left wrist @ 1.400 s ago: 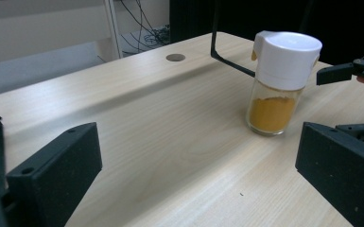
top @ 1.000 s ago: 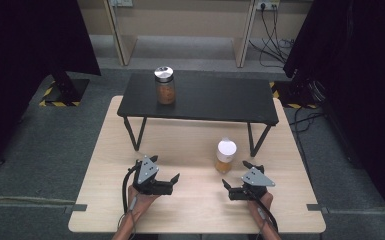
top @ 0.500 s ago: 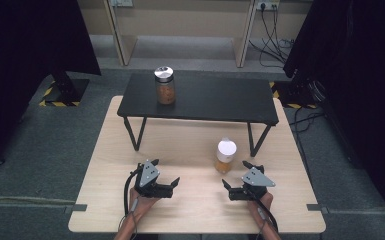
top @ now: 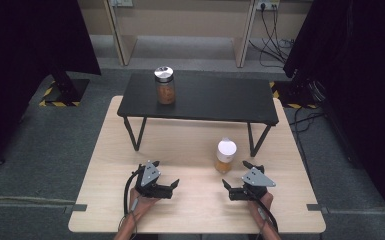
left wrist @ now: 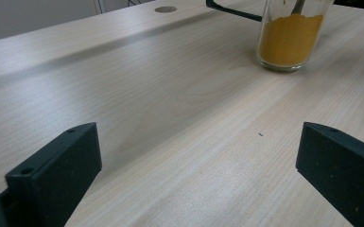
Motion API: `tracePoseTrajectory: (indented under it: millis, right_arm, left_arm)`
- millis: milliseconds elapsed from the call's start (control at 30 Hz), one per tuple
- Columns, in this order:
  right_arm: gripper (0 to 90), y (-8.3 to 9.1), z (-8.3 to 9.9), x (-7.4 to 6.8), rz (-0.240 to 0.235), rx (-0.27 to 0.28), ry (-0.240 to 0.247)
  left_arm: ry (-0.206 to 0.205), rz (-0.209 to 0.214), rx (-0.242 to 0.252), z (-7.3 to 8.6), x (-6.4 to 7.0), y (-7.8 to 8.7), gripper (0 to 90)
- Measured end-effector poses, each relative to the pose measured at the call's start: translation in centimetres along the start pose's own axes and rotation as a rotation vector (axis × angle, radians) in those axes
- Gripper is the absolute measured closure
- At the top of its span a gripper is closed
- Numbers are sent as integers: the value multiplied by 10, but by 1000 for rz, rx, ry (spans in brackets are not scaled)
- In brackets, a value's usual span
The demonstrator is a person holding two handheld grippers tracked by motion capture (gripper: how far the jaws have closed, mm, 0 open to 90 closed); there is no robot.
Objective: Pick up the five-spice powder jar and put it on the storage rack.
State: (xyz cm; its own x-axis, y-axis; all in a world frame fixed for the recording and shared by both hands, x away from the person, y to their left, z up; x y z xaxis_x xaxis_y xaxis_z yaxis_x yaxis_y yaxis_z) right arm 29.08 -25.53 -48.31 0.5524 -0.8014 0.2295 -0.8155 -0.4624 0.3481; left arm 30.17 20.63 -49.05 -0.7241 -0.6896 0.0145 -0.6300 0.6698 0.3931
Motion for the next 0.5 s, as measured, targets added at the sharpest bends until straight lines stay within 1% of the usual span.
tracePoseTrajectory:
  millis: [133,267,500]
  right_arm:
    - [6,0,0,0,-2,1,-3]
    - [6,0,0,1,-1,2,-5]
    - [6,0,1,1,0,3,-6]
  left_arm:
    - [-16,10,-14,0,1,-2,2]
    - [-27,13,-15,0,2,-2,2]
    - [-21,19,-12,0,1,-3,1]
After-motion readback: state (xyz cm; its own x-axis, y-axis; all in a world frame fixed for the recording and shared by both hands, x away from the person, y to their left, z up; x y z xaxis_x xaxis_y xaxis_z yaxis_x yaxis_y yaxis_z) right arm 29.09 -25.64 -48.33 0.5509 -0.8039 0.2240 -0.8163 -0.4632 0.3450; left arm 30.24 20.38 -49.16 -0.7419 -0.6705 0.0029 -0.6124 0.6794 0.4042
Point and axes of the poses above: each handheld gripper's, and its own axes: y roughly backward along the jaws, z roughly out of its underside, x roughly to its right, the point moved 5 cm from there along -y, roughly forward along the jaws, and after that the axes turned 6 degrees about z, right-handed, at the moved point
